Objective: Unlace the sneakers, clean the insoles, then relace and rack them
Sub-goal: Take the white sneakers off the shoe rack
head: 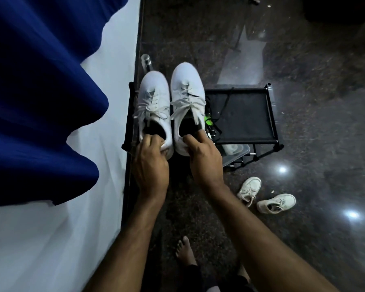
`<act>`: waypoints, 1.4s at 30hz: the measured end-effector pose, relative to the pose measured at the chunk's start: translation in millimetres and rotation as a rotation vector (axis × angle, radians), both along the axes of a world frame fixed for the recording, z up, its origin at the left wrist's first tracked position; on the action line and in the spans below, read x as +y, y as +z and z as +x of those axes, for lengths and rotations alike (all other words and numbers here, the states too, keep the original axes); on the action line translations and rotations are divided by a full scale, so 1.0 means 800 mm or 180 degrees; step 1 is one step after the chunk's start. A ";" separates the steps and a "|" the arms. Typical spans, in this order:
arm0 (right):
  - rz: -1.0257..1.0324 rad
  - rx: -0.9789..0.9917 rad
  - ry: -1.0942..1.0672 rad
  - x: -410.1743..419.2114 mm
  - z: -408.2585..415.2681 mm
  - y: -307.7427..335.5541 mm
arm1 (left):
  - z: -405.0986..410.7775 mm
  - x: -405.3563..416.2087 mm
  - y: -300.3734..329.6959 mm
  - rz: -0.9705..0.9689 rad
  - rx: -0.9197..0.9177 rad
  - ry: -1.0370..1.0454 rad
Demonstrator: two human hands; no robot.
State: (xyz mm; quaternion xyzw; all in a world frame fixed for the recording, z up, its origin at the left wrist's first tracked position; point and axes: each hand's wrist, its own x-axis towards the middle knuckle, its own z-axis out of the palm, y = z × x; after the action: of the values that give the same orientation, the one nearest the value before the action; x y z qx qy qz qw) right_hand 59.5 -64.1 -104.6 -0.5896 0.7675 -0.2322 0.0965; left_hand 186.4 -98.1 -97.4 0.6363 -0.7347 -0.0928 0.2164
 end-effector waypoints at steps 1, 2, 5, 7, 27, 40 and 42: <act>-0.0086 -0.0044 -0.0072 0.010 -0.006 0.003 | -0.005 0.006 0.006 -0.0020 0.0118 -0.0009; -0.0174 -0.0074 -0.0149 0.020 -0.013 0.005 | -0.011 0.012 0.012 -0.0051 0.0194 -0.0045; -0.0330 -0.0150 -0.0408 0.053 -0.039 0.005 | -0.034 0.033 0.025 -0.0132 0.0218 -0.0233; -0.0365 -0.0223 -0.0561 0.083 -0.062 0.005 | -0.057 0.054 0.031 -0.0162 0.0203 -0.0428; 0.0575 -0.0406 -0.1811 0.500 -0.347 -0.081 | -0.379 0.394 -0.077 0.0888 -0.0211 -0.1769; 0.1480 -0.0810 -0.2208 0.629 -0.423 -0.244 | -0.430 0.468 -0.249 0.1472 -0.0834 -0.2418; 0.1651 -0.0747 -0.2246 0.639 -0.425 -0.307 | -0.434 0.478 -0.314 0.1399 -0.0845 -0.2607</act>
State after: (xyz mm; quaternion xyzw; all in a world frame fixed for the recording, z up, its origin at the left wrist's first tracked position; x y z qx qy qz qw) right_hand -280.5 447.2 -350.2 -0.2179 0.9382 -0.1162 0.2424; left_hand -160.8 284.1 -348.4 0.3317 -0.9090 -0.2414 -0.0731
